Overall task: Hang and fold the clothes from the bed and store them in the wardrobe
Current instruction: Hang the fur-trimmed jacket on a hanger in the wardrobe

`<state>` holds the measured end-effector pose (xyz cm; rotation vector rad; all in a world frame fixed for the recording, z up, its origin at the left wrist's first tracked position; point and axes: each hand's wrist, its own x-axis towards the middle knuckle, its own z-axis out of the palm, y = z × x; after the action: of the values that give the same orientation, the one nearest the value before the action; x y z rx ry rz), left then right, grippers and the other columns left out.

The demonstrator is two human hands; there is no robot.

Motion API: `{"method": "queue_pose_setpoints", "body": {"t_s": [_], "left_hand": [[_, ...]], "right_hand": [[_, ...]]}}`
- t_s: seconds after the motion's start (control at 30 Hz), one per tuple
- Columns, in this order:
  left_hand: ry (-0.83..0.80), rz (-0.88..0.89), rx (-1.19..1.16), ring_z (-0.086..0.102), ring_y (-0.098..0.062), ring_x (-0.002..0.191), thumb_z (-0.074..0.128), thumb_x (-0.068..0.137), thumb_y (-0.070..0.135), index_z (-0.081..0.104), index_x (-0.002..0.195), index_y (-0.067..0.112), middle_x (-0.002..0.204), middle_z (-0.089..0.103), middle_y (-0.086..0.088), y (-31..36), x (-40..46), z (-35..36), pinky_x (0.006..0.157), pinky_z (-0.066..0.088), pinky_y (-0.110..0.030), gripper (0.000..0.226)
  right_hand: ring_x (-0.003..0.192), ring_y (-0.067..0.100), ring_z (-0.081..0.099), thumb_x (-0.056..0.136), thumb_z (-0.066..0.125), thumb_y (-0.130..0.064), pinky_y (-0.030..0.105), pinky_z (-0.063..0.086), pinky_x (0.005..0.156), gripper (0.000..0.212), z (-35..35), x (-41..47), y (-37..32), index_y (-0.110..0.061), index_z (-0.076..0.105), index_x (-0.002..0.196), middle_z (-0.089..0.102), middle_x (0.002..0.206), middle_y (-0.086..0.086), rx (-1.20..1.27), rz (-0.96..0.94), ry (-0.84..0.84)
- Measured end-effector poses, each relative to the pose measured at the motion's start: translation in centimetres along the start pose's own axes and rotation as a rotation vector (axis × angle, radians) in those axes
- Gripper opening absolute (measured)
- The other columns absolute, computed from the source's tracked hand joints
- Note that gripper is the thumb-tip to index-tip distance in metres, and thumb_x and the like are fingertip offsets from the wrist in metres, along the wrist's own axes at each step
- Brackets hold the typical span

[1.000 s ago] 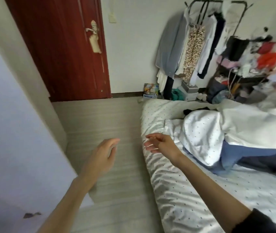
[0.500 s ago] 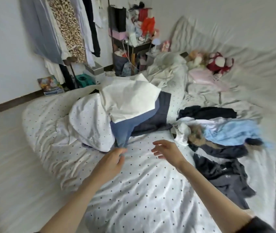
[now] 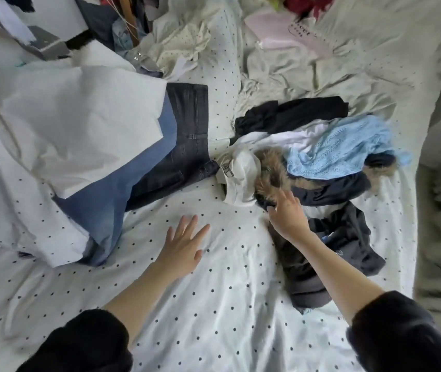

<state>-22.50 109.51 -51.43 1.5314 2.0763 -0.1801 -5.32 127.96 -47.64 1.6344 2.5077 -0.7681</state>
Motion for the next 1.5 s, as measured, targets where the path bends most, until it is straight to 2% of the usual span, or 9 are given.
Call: {"method": "queue_pose_setpoints", "body": {"t_s": [0.17, 0.3, 0.53, 0.63, 0.77, 1.07, 1.17, 1.3, 1.5], "left_hand": [[-0.122, 0.022, 0.028, -0.018, -0.028, 0.144, 0.032, 0.1, 0.032, -0.009, 0.15, 0.032, 0.155, -0.027, -0.003, -1.9, 2.7, 2.1, 0.116, 0.007, -0.051, 0.064], [-0.168, 0.042, -0.024, -0.018, -0.025, 0.144, 0.033, 0.101, 0.031, -0.006, 0.15, 0.033, 0.155, -0.025, -0.001, -2.2, 3.0, 1.7, 0.116, 0.005, -0.051, 0.063], [-0.212, 0.017, -0.204, -0.01, -0.021, 0.146, 0.038, 0.1, 0.026, 0.015, 0.15, 0.028, 0.158, -0.01, 0.003, -1.5, 2.6, -0.7, 0.118, 0.005, -0.047, 0.055], [-0.097, 0.027, -0.403, 0.021, -0.015, 0.142, 0.042, 0.099, 0.019, 0.031, 0.145, 0.018, 0.154, 0.023, 0.001, -0.2, 2.0, -3.0, 0.114, 0.019, -0.027, 0.048], [0.045, 0.101, -0.591, 0.033, -0.011, 0.134, 0.049, 0.097, 0.02, 0.027, 0.146, 0.025, 0.149, 0.03, 0.007, 2.7, 0.3, -7.3, 0.101, 0.026, -0.016, 0.054], [0.418, 0.391, -0.916, 0.045, 0.002, 0.118, 0.067, 0.087, 0.023, 0.038, 0.139, 0.024, 0.13, 0.048, 0.009, 6.8, -8.6, -18.1, 0.094, 0.041, -0.015, 0.059], [0.614, 0.439, -0.95, 0.056, 0.011, 0.088, 0.067, 0.086, 0.018, 0.053, 0.112, 0.031, 0.101, 0.062, 0.01, 6.4, -12.9, -21.6, 0.073, 0.045, -0.007, 0.033], [0.847, 0.41, -0.982, 0.054, -0.004, 0.068, 0.063, 0.087, 0.008, 0.057, 0.078, 0.019, 0.072, 0.06, 0.006, 3.7, -19.6, -25.7, 0.068, 0.043, -0.026, 0.016], [1.028, 0.394, -1.064, 0.061, -0.004, 0.087, 0.049, 0.092, -0.004, 0.063, 0.097, 0.018, 0.094, 0.066, 0.004, -2.9, -30.5, -29.4, 0.084, 0.046, -0.019, 0.026]], "right_hand": [[0.139, 0.026, 0.02, 0.098, 0.042, -0.029, 0.047, 0.031, 0.104, 0.06, 1.8, 5.4, 1.3, -0.012, 0.017, 0.149, 0.029, 0.152, 0.004, -0.194, 0.029, -0.047], [0.125, 0.026, 0.036, 0.095, 0.044, -0.019, 0.039, 0.033, 0.094, 0.029, 3.0, 6.3, 1.8, -0.01, 0.051, 0.121, 0.058, 0.123, 0.01, -0.378, 0.131, -0.076], [0.092, 0.035, 0.057, 0.095, 0.051, -0.023, 0.038, 0.032, 0.08, 0.025, 3.2, 0.0, -0.2, -0.002, 0.063, 0.087, 0.065, 0.088, 0.014, -0.081, -0.093, 0.222], [0.084, 0.036, 0.058, 0.092, 0.057, -0.017, 0.04, 0.035, 0.078, 0.021, 1.4, -3.2, -2.0, -0.001, 0.065, 0.083, 0.064, 0.083, 0.016, -0.015, -0.168, 0.284], [0.085, 0.035, 0.055, 0.093, 0.054, -0.015, 0.036, 0.033, 0.073, 0.019, -3.2, -5.9, -4.2, -0.001, 0.065, 0.087, 0.063, 0.088, 0.013, 0.09, -0.194, 0.302], [0.063, 0.007, 0.051, 0.088, 0.055, -0.002, 0.024, 0.039, 0.063, 0.022, -18.6, -13.9, -14.0, -0.009, 0.064, 0.069, 0.058, 0.066, -0.006, 0.388, -0.402, 0.304], [0.053, -0.012, 0.05, 0.089, 0.061, -0.008, 0.006, 0.036, 0.058, 0.014, -22.0, -16.9, -18.3, -0.005, 0.073, 0.083, 0.053, 0.062, -0.02, 0.443, -0.513, 0.322], [0.049, -0.013, 0.048, 0.089, 0.063, -0.012, 0.004, 0.034, 0.054, 0.013, -24.0, -21.1, -24.4, -0.007, 0.074, 0.086, 0.052, 0.06, -0.022, 0.491, -0.613, 0.297], [0.07, -0.001, 0.051, 0.089, 0.064, -0.013, 0.015, 0.045, 0.072, 0.018, -25.4, -26.8, -32.6, 0.002, 0.073, 0.088, 0.072, 0.08, 0.013, 0.594, -0.798, 0.223]]}}
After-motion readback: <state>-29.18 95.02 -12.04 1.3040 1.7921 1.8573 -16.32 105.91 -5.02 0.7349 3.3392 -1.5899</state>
